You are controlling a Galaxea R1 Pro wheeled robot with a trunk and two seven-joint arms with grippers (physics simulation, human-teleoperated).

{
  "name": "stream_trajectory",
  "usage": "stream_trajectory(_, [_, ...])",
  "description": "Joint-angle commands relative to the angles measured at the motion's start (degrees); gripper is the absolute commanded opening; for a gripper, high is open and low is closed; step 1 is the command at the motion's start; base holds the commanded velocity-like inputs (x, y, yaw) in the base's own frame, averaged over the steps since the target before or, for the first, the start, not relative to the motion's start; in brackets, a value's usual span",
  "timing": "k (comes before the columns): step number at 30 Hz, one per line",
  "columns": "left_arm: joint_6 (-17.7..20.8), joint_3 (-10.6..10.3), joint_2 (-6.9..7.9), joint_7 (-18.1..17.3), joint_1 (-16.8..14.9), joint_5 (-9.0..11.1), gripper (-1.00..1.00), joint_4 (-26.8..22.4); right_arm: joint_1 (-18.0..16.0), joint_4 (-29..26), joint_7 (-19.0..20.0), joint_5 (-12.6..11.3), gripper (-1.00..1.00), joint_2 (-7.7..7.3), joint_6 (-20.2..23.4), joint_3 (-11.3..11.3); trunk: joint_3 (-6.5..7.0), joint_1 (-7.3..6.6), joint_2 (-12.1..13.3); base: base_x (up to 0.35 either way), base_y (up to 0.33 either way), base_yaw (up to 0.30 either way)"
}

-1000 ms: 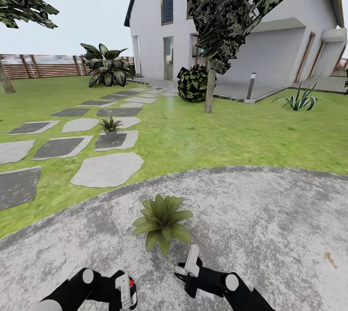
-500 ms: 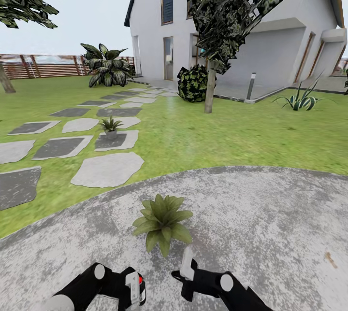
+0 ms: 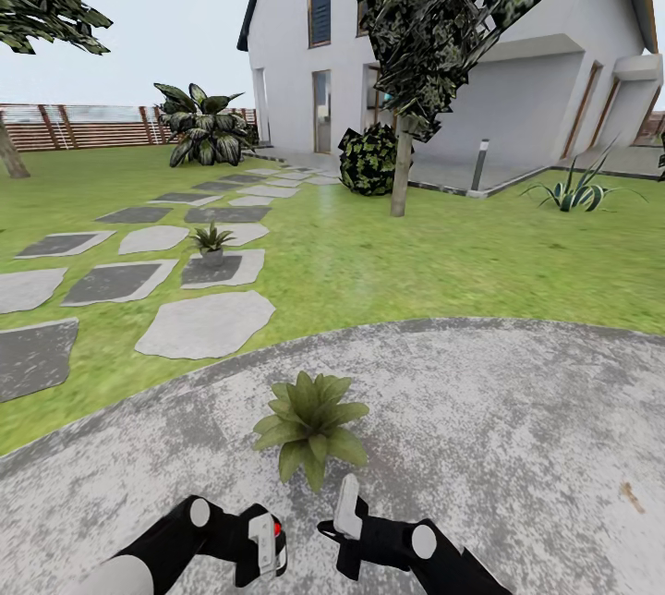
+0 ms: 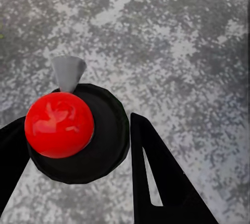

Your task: Pick up the pesticide atomizer in the garden and spray insectifuge to fully cover both potted plants in the garden.

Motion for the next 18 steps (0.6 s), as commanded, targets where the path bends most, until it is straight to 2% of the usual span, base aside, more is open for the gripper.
stream_trajectory(1, [-0.4, 0.0, -0.06, 0.0, 0.0, -0.4, -1.00, -0.1, 0.0, 0.0, -0.1, 0.6, -1.00, 0.01, -0.3, -0.1, -0.05, -0.01, 0.0, 0.000, 0.000, 0.000])
stream_trajectory(6, [-0.6, 0.0, -0.25, -0.4, 0.0, -0.4, -1.00, 0.0, 0.0, 0.0, -0.1, 0.6, -1.00, 0.01, -0.3, -0.1, -0.05, -0.01, 0.0, 0.000, 0.000, 0.000])
stream_trajectory(11, [-0.8, 0.1, -0.59, -2.9, 0.0, -0.1, -1.00, -0.1, 0.0, 0.0, -0.1, 0.6, -1.00, 0.01, -0.3, -0.1, -0.05, -0.01, 0.0, 0.000, 0.000, 0.000])
stream_trajectory(18, [-2.8, 0.2, -1.53, -3.3, 0.0, 0.0, -1.00, 0.1, 0.0, 0.0, -0.1, 0.6, -1.00, 0.01, -0.3, -0.1, -0.05, -0.01, 0.0, 0.000, 0.000, 0.000])
